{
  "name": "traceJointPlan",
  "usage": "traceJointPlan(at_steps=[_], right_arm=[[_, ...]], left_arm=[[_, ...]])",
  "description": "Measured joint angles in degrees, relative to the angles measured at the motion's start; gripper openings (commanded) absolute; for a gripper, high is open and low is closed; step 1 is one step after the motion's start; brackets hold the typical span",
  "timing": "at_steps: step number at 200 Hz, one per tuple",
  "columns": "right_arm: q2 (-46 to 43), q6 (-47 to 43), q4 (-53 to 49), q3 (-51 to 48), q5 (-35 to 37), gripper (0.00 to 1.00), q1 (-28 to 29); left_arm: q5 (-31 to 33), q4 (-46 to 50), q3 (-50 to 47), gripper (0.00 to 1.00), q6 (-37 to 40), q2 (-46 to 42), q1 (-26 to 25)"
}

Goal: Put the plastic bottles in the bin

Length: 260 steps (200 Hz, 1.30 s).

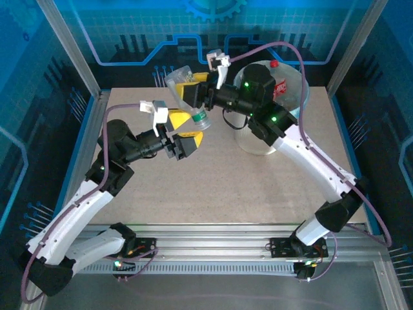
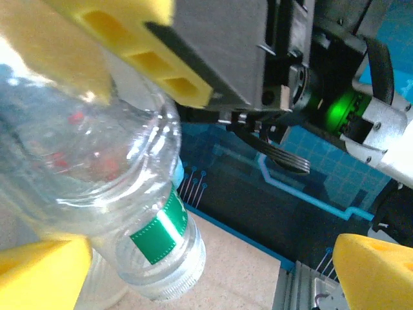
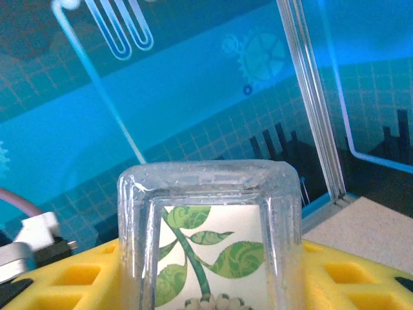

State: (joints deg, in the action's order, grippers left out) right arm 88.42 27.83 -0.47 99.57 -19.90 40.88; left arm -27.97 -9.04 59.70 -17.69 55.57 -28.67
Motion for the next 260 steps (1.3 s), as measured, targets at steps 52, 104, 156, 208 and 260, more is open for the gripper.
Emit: traceJointPlan(at_steps=[52, 104, 156, 208, 260], right_arm=[[-4.3, 7.1, 10.1, -7.1, -2.3, 0.52, 3.4], [-5.0, 8.0, 12.4, -8.0, -3.9, 0.64, 3.7], [-6.1, -3.4, -4.2, -1.7, -5.5, 0.74, 4.7], [-3.8, -15.4, -24.9, 10.6, -11.1, 0.59, 4.4], [-3.9, -19.4, -29.5, 9.9, -13.9, 0.79, 3.6]], left_arm=[[0.7, -5.6, 0.7, 0.81, -1.4, 2.1, -1.0], [1.2, -7.2, 0.8, 0.42, -3.0, 2.0, -1.2], [0.7, -1.8, 0.9, 0.32, 2.8, 0.3, -1.5], [-1.7, 9.3, 3.7, 0.4, 11.2, -2.4, -1.6], [-5.4, 13.5, 4.0, 0.4, 13.7, -2.6, -1.6]])
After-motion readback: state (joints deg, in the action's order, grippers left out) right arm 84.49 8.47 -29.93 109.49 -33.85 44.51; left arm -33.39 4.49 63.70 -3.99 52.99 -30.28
